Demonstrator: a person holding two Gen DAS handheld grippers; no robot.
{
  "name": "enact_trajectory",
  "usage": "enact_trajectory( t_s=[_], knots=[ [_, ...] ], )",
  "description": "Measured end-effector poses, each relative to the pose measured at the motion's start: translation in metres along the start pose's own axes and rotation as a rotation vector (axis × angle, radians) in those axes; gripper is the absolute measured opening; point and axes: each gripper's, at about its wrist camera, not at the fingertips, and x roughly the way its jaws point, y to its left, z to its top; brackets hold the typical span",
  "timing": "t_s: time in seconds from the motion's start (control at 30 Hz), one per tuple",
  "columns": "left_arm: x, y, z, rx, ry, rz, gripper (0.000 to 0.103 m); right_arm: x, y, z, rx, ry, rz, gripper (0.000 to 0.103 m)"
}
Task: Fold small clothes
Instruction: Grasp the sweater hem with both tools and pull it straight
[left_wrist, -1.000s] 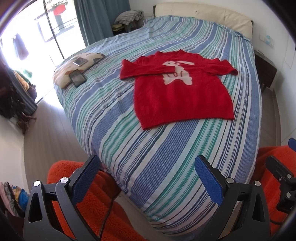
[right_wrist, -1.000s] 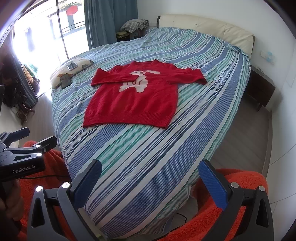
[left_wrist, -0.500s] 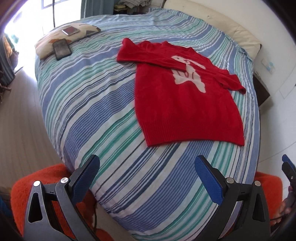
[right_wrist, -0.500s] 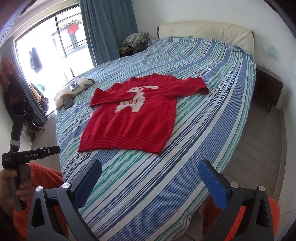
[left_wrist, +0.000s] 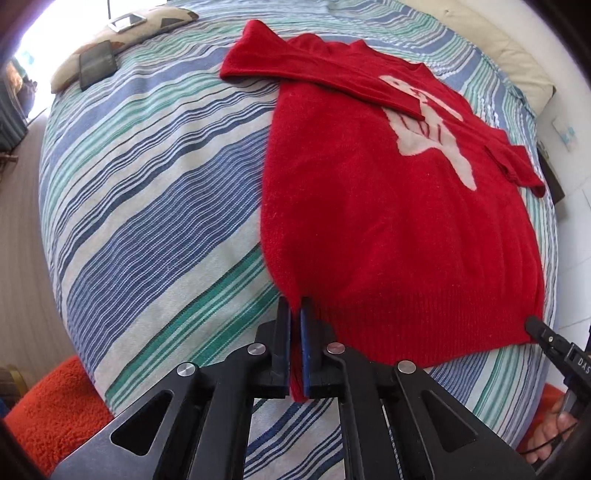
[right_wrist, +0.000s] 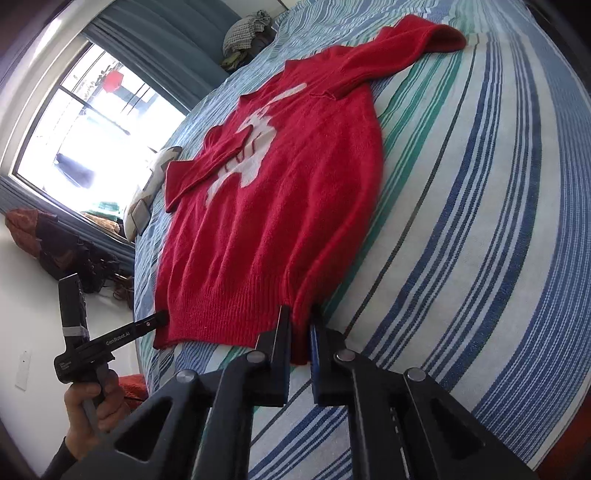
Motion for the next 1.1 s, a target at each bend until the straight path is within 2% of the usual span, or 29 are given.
enact_trajectory(
  t_s=[0.07,0.13,0.23,0.33,0.47,0.57,0.67,0.8,1.1],
  knots=[
    [-0.017,0.009,-0.003,-0.018,-0.027,0.017,0.002,-0.021,0.007,0.002,-0.026,-0.045,-0.055,0.008],
    [-0.037,0.02,-0.01,-0.032,-0.049,-0.005,0.002,-0.05,0.014,-0.002,-0.051,-0.082,-0.078,0.007],
    [-0.058,0.027,-0.02,-0.033,-0.067,-0.024,0.002,-0.078,0.017,-0.008,-0.072,-0.092,-0.104,0.006],
    [-0.056,0.023,-0.029,0.001,-0.066,0.011,0.002,-0.075,0.012,-0.016,-0.081,-0.07,-0.158,0.006],
    [-0.019,0.018,-0.036,0.024,-0.026,0.092,0.002,-0.049,-0.015,-0.025,-0.056,-0.032,-0.264,0.005],
    [-0.014,0.015,-0.036,0.046,-0.035,0.123,0.002,-0.04,-0.03,-0.026,-0.012,-0.016,-0.256,0.005],
    [-0.009,0.009,-0.039,0.082,-0.04,0.154,0.002,-0.038,-0.027,-0.024,-0.05,-0.015,-0.277,0.005],
    [-0.008,0.004,-0.042,0.101,-0.054,0.183,0.002,-0.035,-0.031,-0.028,-0.036,-0.014,-0.265,0.005],
    [-0.008,0.002,-0.045,0.111,-0.069,0.192,0.002,-0.035,-0.032,-0.032,-0.034,-0.028,-0.257,0.005]
  ],
)
